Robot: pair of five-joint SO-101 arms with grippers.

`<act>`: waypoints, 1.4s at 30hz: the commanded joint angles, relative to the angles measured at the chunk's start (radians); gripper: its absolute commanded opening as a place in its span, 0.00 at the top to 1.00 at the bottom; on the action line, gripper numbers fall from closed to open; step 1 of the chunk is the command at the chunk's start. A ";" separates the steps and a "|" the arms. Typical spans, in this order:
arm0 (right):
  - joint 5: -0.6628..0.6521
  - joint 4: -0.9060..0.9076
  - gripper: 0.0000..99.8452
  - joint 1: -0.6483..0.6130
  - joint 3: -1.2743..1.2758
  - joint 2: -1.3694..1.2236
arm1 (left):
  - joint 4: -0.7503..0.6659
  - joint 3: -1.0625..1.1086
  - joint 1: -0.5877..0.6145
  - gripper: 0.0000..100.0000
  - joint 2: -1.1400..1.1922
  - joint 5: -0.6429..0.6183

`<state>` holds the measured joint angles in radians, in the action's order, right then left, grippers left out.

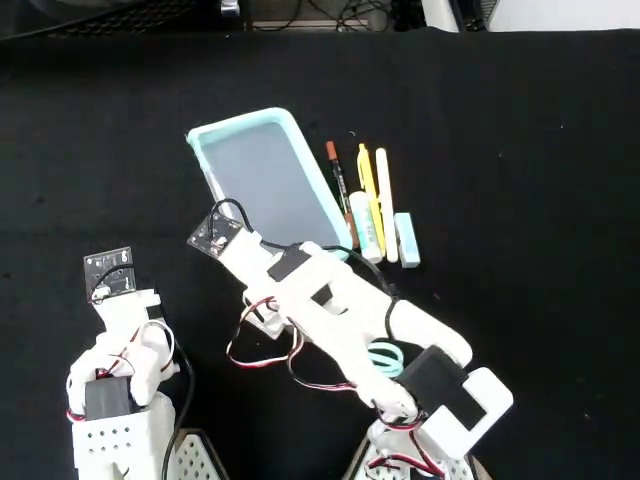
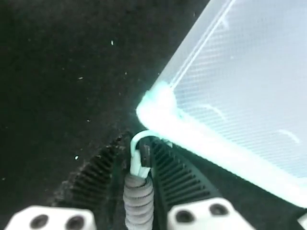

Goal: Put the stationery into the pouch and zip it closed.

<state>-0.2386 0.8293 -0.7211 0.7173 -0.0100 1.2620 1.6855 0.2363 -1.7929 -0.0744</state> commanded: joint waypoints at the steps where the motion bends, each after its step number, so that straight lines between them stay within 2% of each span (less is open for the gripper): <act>1: -0.008 0.000 0.99 -0.003 0.025 0.048 | 0.005 0.013 -0.005 0.97 -0.009 0.011; 13: -0.014 0.002 0.99 -0.003 0.269 0.674 | 0.005 0.013 -0.005 0.97 -0.009 0.011; 18: -0.164 0.063 0.99 -0.002 0.298 0.852 | 0.005 0.013 -0.005 0.97 -0.009 0.011; 22: -0.189 0.157 0.99 -0.002 0.236 0.900 | 0.005 0.013 -0.005 0.97 -0.009 0.011; 27: -0.189 0.161 0.99 -0.002 0.286 0.900 | 0.005 0.013 -0.005 0.97 -0.009 0.011; 35: -0.183 -0.048 0.99 -0.002 0.633 0.900 | 0.005 0.013 -0.005 0.97 -0.009 0.011; 42: -0.181 -0.055 0.89 -0.002 0.667 0.889 | 0.005 0.013 -0.005 0.97 -0.009 0.011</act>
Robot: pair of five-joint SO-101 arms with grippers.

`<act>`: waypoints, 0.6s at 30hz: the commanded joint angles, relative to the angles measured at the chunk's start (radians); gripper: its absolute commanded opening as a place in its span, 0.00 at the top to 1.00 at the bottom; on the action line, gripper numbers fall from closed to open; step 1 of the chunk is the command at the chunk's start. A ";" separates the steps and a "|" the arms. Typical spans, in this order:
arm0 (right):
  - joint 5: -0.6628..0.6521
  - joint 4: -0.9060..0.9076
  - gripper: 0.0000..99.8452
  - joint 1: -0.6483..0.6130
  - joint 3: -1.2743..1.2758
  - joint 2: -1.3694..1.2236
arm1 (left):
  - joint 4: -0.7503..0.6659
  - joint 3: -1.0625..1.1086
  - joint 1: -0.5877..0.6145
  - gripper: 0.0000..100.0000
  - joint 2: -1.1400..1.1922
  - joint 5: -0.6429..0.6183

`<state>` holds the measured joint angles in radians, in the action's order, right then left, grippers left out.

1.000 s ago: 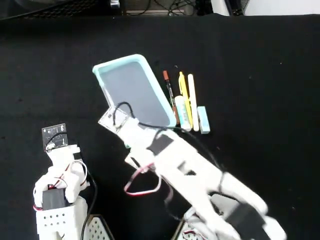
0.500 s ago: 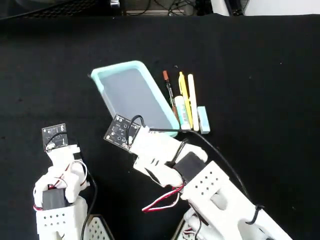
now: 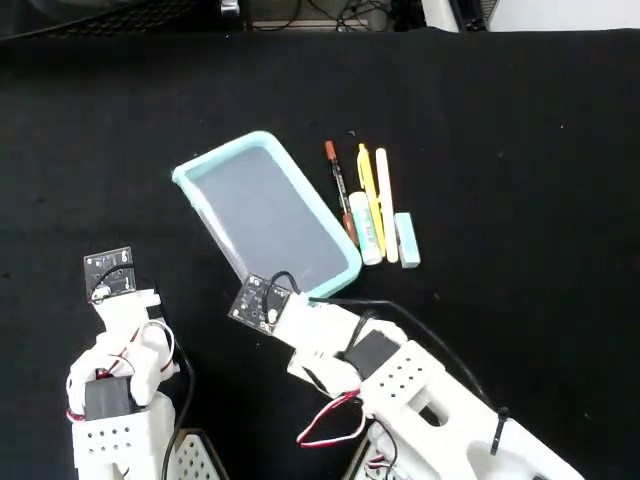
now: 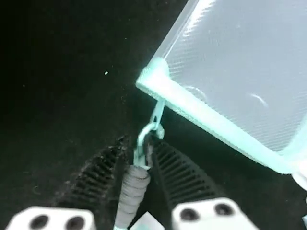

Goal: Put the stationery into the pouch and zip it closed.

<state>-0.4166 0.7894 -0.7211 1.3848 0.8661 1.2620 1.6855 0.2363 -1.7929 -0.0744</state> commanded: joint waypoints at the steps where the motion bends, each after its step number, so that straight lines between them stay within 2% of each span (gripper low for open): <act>1: -0.003 -0.015 0.89 -0.002 -0.004 0.001 | 0.005 0.013 -0.005 0.97 -0.009 0.011; 13: 0.040 -0.025 0.89 -0.002 -0.188 -0.309 | 0.005 0.013 -0.005 0.97 -0.009 0.011; 18: 0.044 -0.080 0.89 -0.002 -0.214 -0.397 | 0.005 0.013 -0.005 0.97 -0.009 0.011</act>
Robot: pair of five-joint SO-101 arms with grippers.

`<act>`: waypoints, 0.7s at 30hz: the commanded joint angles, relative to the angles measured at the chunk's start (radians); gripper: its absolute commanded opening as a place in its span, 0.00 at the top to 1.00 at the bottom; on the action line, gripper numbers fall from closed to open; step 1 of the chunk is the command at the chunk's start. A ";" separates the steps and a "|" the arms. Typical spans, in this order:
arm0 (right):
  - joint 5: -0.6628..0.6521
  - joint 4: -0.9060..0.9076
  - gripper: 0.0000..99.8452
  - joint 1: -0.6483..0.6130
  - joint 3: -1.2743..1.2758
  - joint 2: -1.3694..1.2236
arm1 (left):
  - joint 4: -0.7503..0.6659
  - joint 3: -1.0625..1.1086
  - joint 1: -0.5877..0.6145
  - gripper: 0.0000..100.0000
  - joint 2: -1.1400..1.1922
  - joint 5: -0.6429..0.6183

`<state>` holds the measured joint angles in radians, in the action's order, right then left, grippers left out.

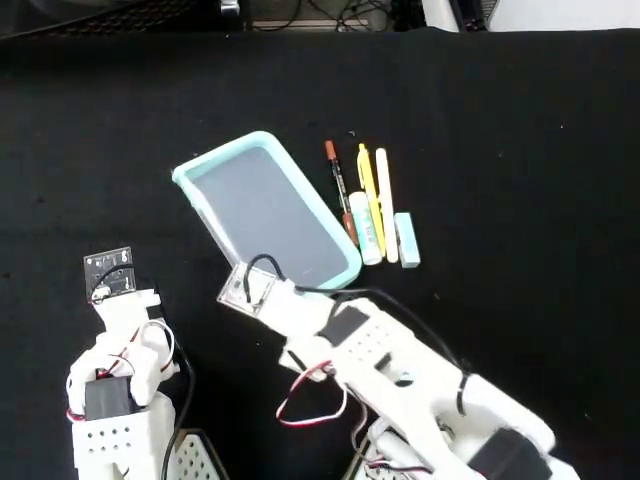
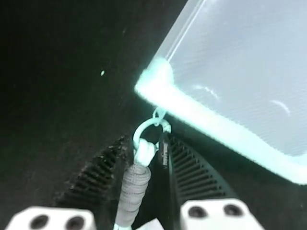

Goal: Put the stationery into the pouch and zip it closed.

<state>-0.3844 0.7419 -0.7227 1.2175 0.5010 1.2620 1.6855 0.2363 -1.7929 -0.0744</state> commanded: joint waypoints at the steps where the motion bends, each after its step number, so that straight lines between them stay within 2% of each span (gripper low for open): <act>1: 0.012 -0.032 0.89 0.000 -0.050 -0.036 | 0.005 0.013 -0.005 0.97 -0.009 0.011; 10: 0.018 -0.031 0.89 0.006 -0.059 -0.039 | 0.005 0.013 -0.005 0.97 -0.009 0.011; 15: 0.046 -0.031 0.90 0.109 -0.077 -0.044 | 0.005 0.013 -0.005 0.97 -0.009 0.011; 18: 0.046 -0.038 0.99 0.135 -0.065 -0.036 | 0.005 0.013 -0.005 0.97 -0.009 0.011; 21: 0.048 -0.034 0.99 0.135 -0.050 -0.015 | 0.005 0.013 -0.005 0.97 -0.009 0.011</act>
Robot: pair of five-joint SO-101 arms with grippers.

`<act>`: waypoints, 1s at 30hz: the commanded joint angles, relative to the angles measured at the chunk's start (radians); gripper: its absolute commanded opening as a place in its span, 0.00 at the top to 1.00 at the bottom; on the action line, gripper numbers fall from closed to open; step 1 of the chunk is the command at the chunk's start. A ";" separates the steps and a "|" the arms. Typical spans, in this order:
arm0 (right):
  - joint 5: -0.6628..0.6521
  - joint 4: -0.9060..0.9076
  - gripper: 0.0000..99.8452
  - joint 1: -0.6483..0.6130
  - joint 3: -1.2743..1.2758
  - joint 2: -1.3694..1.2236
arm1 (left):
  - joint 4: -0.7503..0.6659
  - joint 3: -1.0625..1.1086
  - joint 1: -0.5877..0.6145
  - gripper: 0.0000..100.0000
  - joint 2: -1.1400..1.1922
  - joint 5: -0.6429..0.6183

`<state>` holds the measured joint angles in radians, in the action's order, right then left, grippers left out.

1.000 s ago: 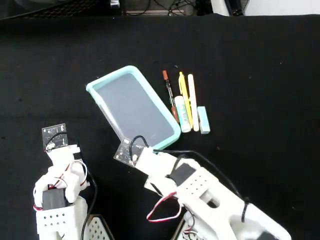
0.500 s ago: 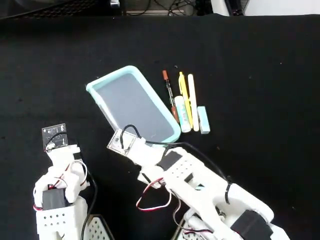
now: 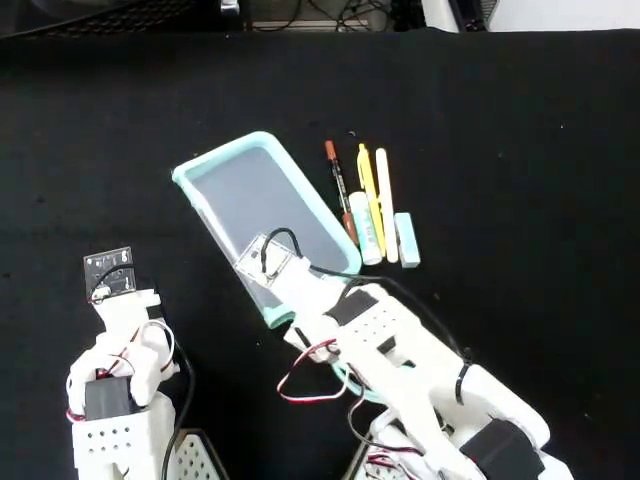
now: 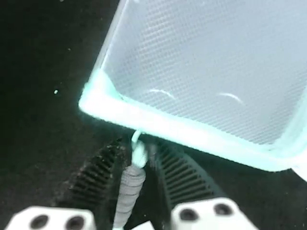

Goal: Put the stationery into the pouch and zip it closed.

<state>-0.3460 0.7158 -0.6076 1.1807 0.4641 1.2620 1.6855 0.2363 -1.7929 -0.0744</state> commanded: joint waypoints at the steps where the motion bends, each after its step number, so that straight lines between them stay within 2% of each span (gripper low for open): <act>1: 0.009 -0.006 0.99 0.020 -0.004 0.035 | 0.005 0.013 -0.005 0.97 -0.009 0.011; 8: 0.009 0.051 0.98 0.023 0.061 0.148 | 0.005 0.013 -0.005 0.97 -0.009 0.011; 13: 0.012 0.106 0.85 0.026 0.054 0.153 | 0.005 0.013 -0.005 0.97 -0.009 0.011; 30: 0.011 0.086 0.87 0.028 -0.004 0.151 | 0.005 0.013 -0.005 0.97 -0.009 0.011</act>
<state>-0.3445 0.8109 -0.5984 1.2221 0.5946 1.2620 1.6855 0.2363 -1.7929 -0.0744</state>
